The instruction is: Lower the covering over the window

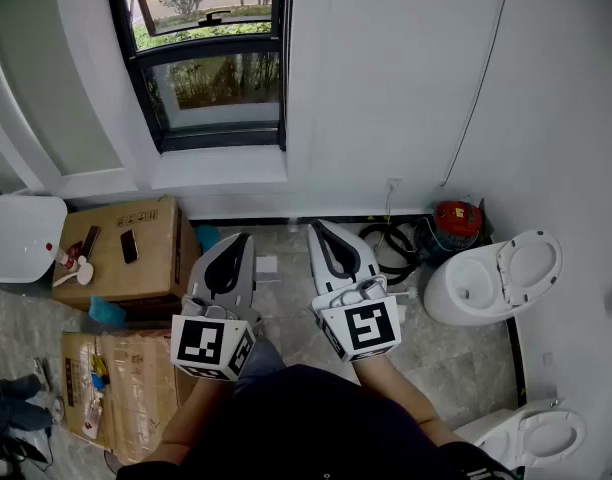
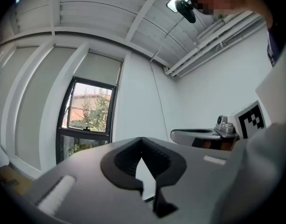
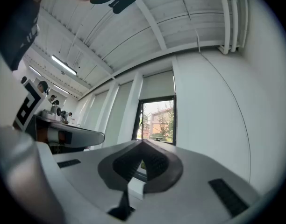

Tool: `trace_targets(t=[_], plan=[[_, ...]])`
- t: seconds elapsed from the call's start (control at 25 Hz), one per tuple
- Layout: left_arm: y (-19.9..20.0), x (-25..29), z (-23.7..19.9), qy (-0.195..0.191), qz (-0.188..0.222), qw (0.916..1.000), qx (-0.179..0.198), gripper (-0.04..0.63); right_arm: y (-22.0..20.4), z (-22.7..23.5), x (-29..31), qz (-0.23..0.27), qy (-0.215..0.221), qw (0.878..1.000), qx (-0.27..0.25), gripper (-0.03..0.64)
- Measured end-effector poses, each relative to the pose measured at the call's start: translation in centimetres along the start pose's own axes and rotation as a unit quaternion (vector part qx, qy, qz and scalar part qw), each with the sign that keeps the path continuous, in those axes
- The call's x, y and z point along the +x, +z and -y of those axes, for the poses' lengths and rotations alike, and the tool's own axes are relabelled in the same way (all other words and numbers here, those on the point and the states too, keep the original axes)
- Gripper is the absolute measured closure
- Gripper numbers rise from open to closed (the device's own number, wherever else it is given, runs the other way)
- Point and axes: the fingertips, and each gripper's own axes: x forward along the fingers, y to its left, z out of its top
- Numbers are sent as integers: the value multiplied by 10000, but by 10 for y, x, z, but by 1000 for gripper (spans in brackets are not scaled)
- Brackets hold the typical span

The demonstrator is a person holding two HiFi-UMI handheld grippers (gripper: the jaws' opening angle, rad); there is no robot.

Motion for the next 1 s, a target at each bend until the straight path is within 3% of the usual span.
trace_targets(t=[0.08, 0.36, 0.68, 0.88, 1.0], plan=[[-5, 16, -10, 2, 39, 10000, 7, 584, -11, 10, 16, -209, -108, 9997, 98, 604], [-23, 71, -67, -77, 30, 9998, -169, 584, -35, 21, 98, -97, 22, 9997, 228, 604], [-24, 158, -160, -582, 161, 9980, -208, 578, -52, 35, 228, -78, -81, 9999, 98, 603], [-30, 201, -214, -874, 415, 9945, -398, 530, -75, 37, 283, -621, -391, 9972, 175, 603], [-43, 221, -235, -1119, 395, 9916, -506, 508, -87, 41, 303, -446, -600, 9972, 67, 603]])
